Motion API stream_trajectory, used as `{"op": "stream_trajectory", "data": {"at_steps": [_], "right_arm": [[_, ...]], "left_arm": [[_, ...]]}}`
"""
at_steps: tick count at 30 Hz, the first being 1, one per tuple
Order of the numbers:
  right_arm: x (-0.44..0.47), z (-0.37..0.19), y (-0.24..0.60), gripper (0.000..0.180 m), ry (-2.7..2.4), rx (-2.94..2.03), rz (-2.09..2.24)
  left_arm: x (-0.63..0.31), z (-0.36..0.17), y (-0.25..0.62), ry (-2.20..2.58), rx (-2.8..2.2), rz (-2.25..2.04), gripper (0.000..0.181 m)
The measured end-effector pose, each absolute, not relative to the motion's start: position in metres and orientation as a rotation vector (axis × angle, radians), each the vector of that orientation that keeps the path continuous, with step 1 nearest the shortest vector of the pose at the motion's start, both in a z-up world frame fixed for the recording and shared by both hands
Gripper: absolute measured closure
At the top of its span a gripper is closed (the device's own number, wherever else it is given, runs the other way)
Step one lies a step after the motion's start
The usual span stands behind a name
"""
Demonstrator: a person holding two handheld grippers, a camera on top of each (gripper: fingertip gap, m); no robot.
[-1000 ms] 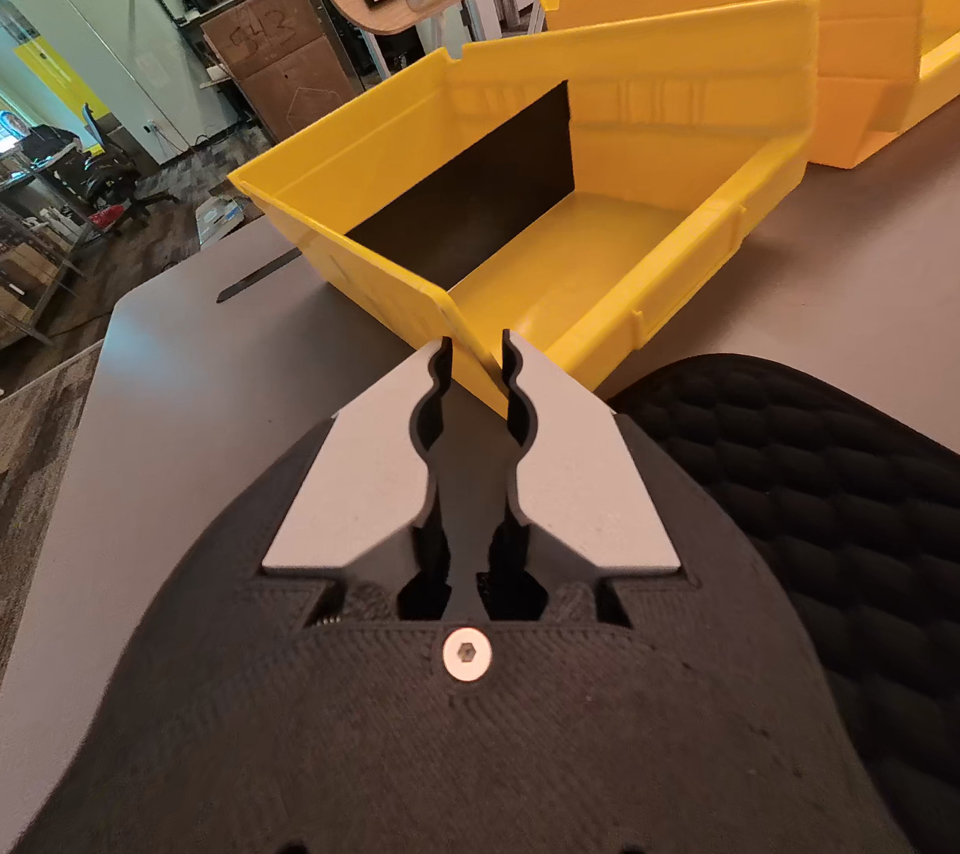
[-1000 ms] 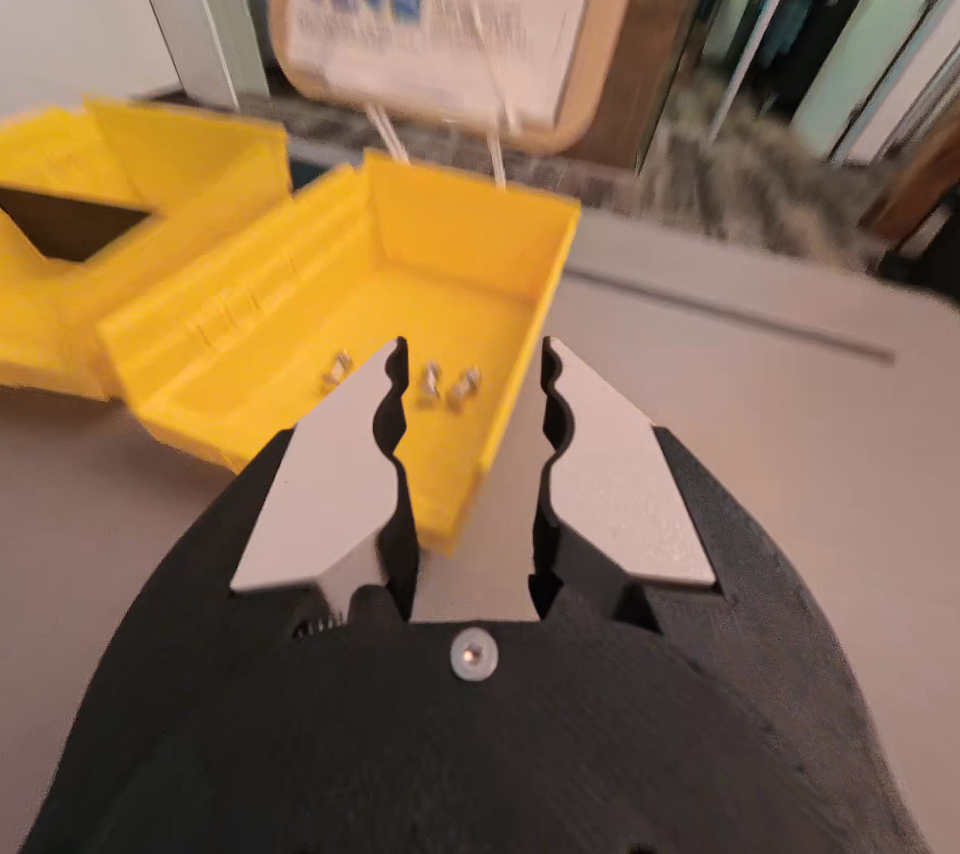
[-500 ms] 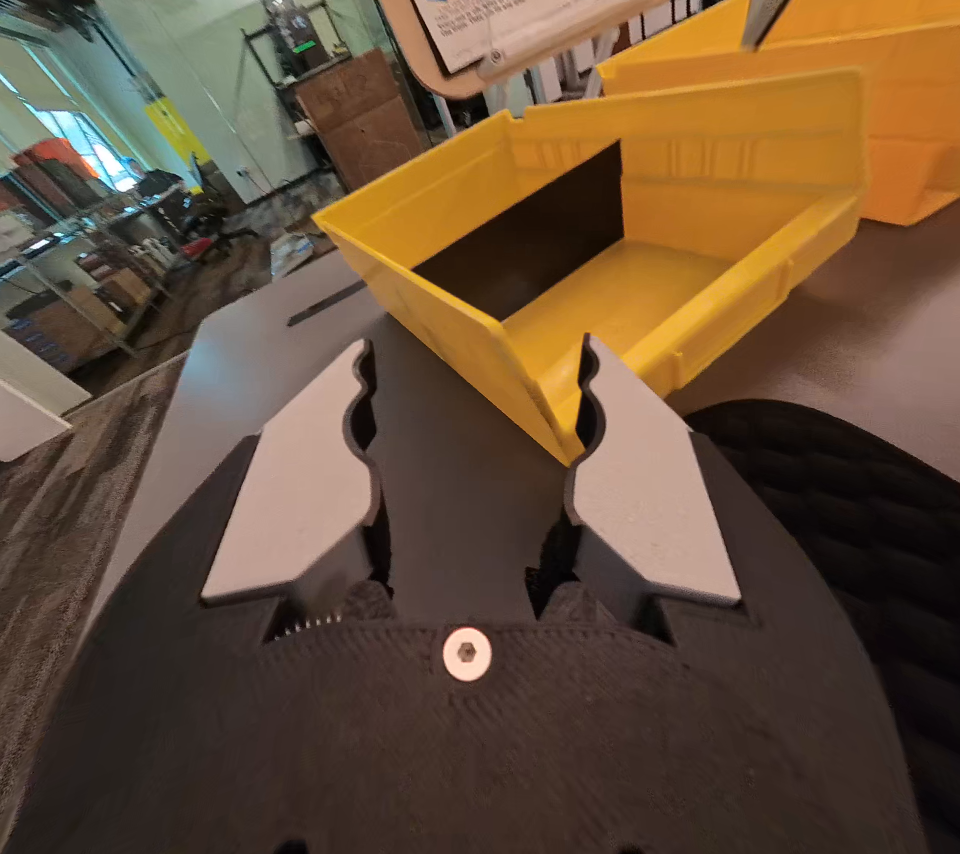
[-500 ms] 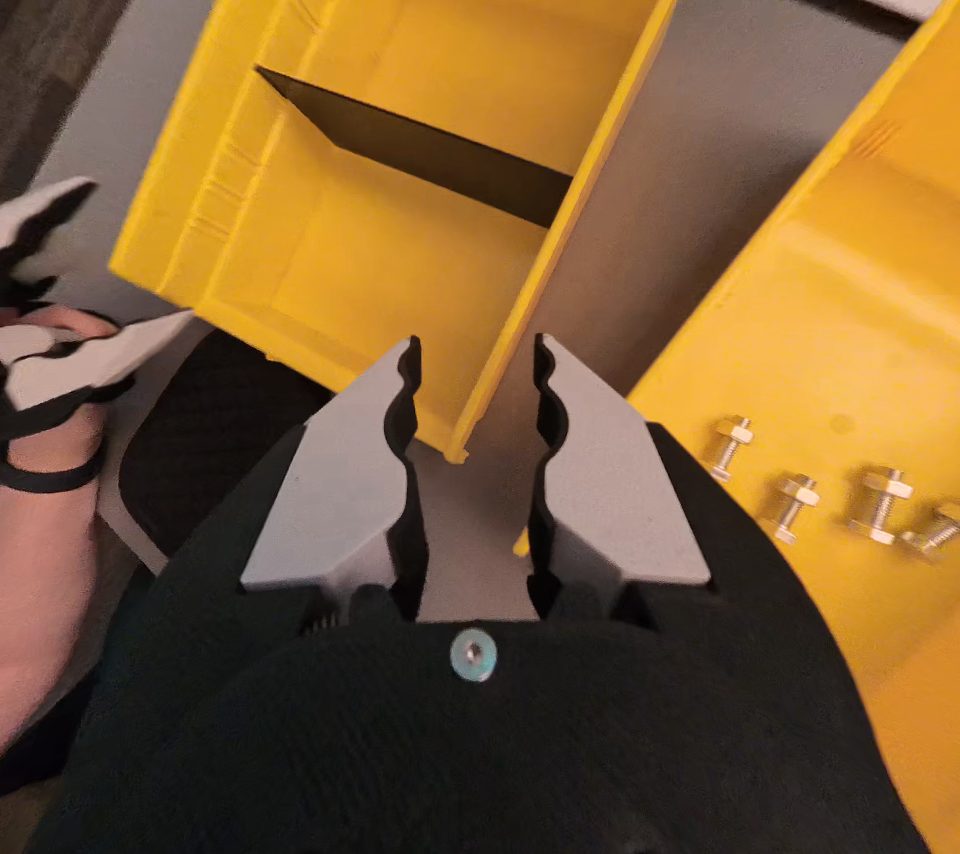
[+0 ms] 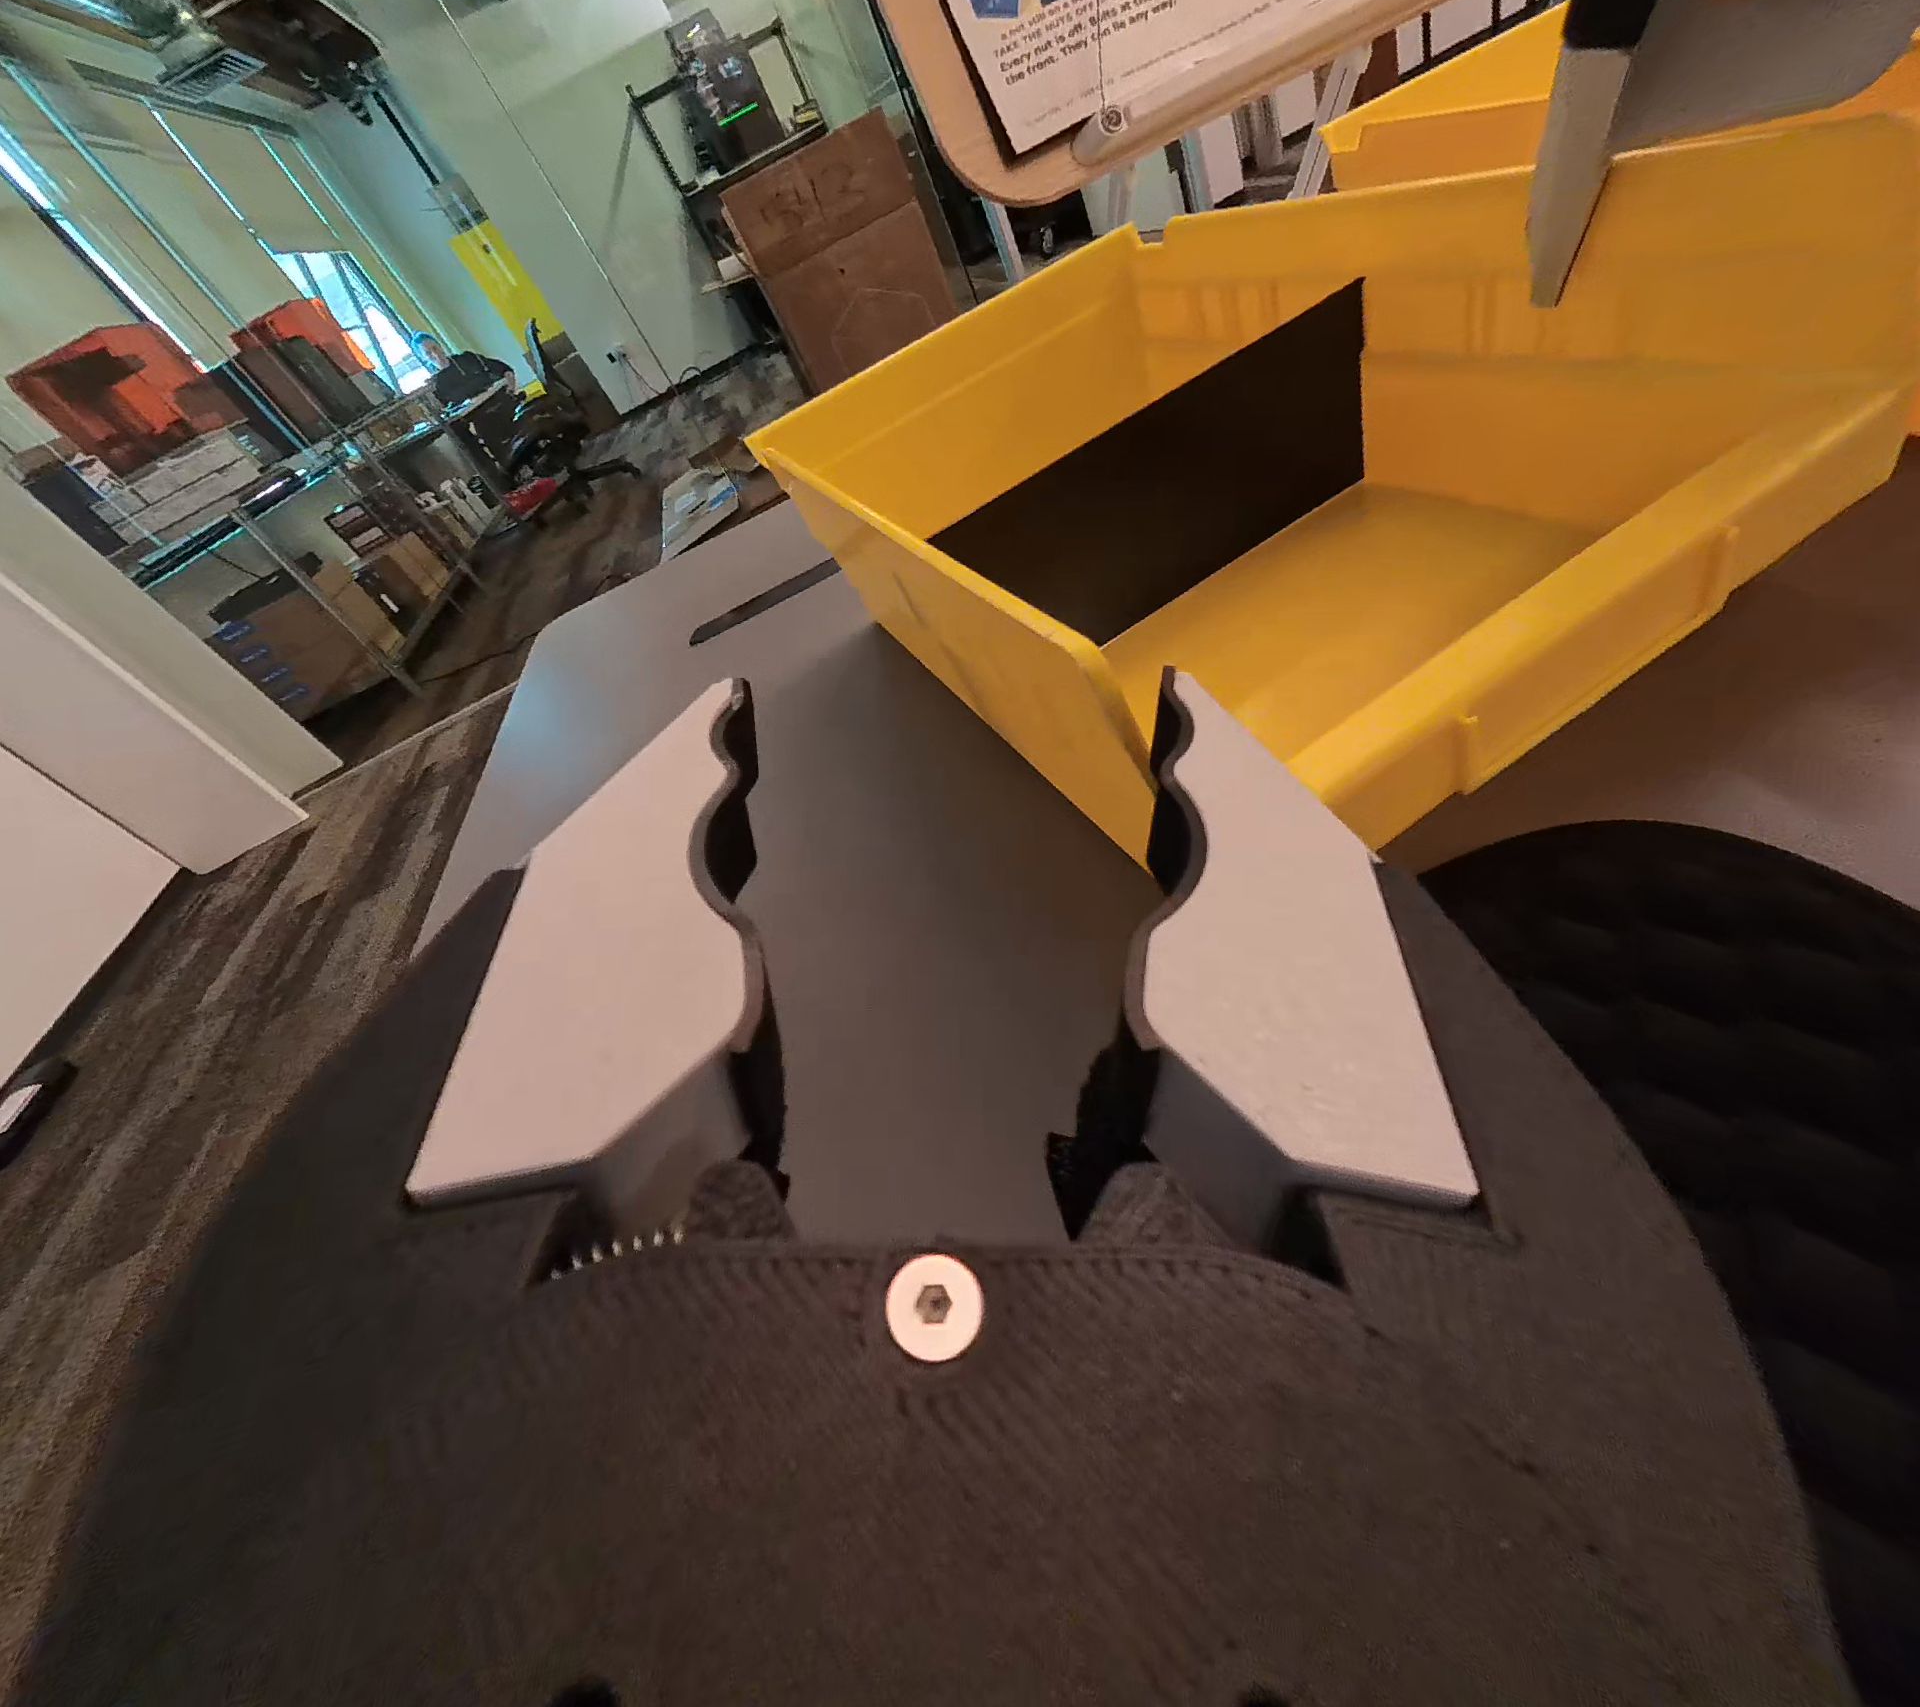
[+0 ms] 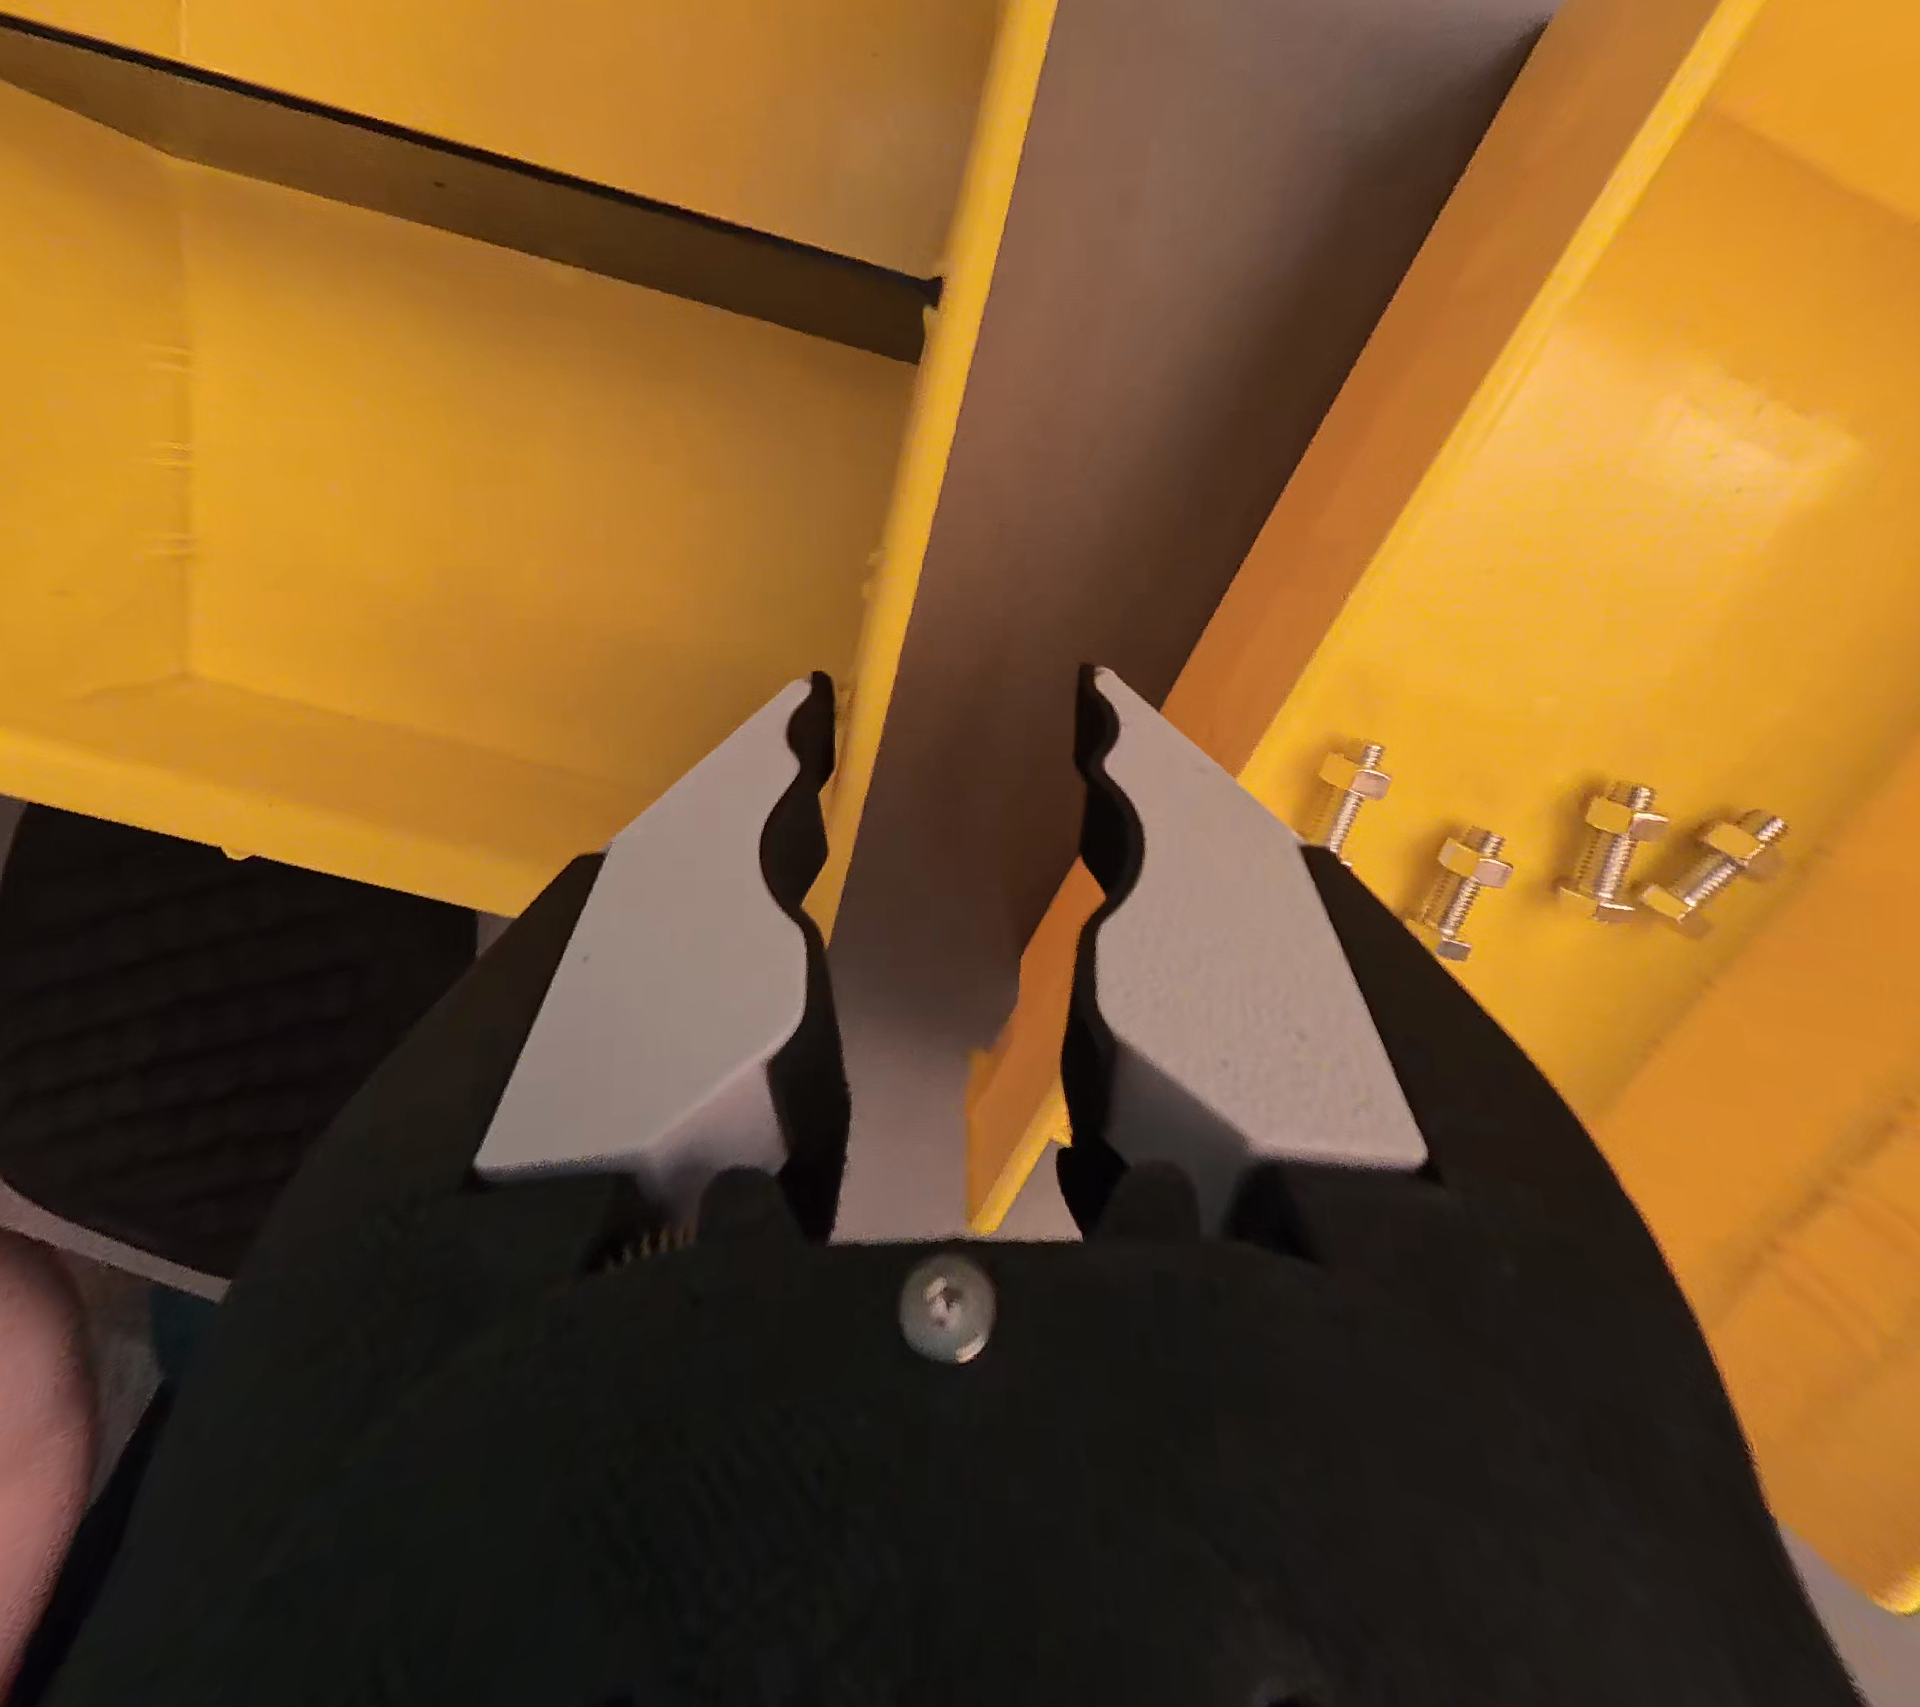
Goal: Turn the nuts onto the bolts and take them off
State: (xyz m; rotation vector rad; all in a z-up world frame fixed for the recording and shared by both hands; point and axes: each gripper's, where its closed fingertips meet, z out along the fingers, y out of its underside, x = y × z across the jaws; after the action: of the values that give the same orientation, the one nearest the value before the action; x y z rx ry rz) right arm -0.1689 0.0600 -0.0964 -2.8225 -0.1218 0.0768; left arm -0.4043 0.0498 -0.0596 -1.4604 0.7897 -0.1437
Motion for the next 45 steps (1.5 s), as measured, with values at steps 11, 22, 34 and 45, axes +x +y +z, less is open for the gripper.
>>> {"op": "stream_trajectory", "data": {"at_steps": [11, 22, 34, 45], "right_arm": [[-0.185, -0.11, 0.056, 0.149, -0.096, -2.909, 0.206], [-0.191, -0.139, 0.055, 0.168, -0.118, -3.047, 0.162], [-0.189, -0.129, 0.06, 0.177, -0.099, -3.016, 0.352], [-0.155, -0.028, 0.045, 0.179, -0.301, -2.801, 0.59]], "left_arm": [[-0.405, -0.062, 0.052, 0.791, -1.478, -0.136, 0.106], [-0.403, -0.063, 0.052, 0.809, -1.479, -0.129, 0.106], [-0.439, 0.002, 0.027, 0.517, -1.184, -0.369, 0.102], [-0.507, 0.012, 0.04, 0.165, -1.135, -0.539, 0.104]]}}
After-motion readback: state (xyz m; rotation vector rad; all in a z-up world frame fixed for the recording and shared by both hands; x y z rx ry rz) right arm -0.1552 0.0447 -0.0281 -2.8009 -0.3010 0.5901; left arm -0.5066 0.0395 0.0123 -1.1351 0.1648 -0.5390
